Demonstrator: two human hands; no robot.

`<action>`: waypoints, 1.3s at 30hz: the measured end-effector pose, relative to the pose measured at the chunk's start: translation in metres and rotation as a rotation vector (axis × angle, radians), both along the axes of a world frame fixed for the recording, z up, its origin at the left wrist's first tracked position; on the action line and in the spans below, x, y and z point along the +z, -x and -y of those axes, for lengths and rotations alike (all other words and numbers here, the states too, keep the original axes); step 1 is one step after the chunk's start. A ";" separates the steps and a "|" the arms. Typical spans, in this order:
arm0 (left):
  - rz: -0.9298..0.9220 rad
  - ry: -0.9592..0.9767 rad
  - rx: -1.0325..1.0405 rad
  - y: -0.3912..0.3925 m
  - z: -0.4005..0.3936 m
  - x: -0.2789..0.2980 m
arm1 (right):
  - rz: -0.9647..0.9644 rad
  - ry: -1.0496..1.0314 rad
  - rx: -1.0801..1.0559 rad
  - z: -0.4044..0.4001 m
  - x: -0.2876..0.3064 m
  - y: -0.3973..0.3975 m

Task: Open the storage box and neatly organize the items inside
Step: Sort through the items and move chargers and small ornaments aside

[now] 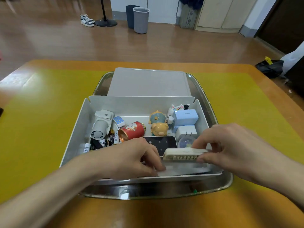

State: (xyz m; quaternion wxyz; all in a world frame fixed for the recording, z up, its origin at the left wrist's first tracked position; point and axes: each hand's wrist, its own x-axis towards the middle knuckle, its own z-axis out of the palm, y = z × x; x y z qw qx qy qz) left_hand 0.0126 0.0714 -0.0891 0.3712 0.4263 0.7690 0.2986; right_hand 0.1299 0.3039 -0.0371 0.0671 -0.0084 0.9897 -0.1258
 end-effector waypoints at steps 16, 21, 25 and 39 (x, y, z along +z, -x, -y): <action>-0.661 0.185 -0.165 0.007 0.019 -0.002 | 0.100 -0.378 0.229 0.016 -0.017 0.007; -0.782 0.123 -0.251 0.009 0.012 -0.008 | 0.086 -0.301 0.195 0.012 -0.018 0.014; -0.858 0.176 -0.235 0.009 0.014 -0.014 | 0.084 -0.208 0.220 0.025 -0.022 0.021; -0.773 0.055 0.174 0.035 0.043 0.029 | 0.127 -0.141 0.240 0.032 -0.024 0.038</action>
